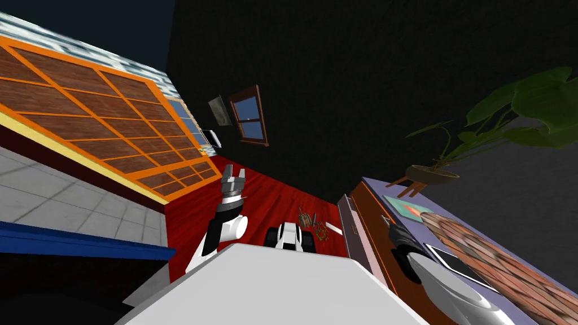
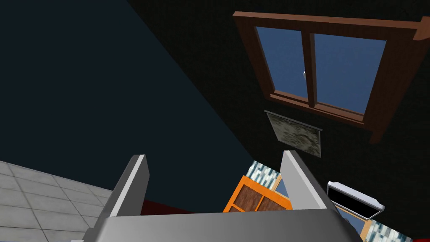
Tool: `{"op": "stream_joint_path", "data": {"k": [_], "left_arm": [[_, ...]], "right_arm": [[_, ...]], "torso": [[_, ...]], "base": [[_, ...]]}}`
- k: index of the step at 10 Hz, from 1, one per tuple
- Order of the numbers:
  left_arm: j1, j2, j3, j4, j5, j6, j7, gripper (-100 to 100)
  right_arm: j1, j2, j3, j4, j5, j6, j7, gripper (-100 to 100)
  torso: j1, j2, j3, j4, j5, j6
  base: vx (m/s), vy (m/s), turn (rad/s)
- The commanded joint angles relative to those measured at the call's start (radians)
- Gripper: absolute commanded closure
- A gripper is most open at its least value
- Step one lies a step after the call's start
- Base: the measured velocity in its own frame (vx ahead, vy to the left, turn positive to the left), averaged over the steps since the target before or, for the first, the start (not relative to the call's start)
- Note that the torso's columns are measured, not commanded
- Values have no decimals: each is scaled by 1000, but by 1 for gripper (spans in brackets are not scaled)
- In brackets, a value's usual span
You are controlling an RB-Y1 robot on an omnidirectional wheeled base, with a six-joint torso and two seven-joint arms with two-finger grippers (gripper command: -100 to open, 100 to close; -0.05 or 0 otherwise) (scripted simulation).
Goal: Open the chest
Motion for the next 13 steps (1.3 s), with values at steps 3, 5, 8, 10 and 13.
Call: {"op": "stream_joint_path", "data": {"k": [3, 5, 8, 10, 13], "left_arm": [[-1, 0, 0, 0, 0, 0, 0, 0], [-1, 0, 0, 0, 0, 0, 0, 0], [-1, 0, -1, 0, 0, 0, 0, 0], [-1, 0, -1, 0, 0, 0, 0, 0], [-1, 0, 0, 0, 0, 0, 0, 0]], "right_arm": [[3, 2, 7, -44, 29, -13, 3, 100], [-1, 3, 9, -53, 29, -12, 5, 100], [-19, 2, 7, 14, 4, -13, -1, 100], [-29, -6, 3, 44, -18, -11, -1, 100], [-15, -52, -3, 70, -56, -48, -12, -100]], "torso": [[2, 1, 2, 2, -1, -8], [1, -7, -3, 0, 0, -10], [-4, -7, -2, 1, -2, -11], [-3, -11, -4, 0, -2, -14], [-12, -4, -1, -1, -5, -1]], "base": [[68, 96, -12], [42, 152, 30], [0, 157, 166], [-30, 209, 217], [-19, 74, 47]]}}
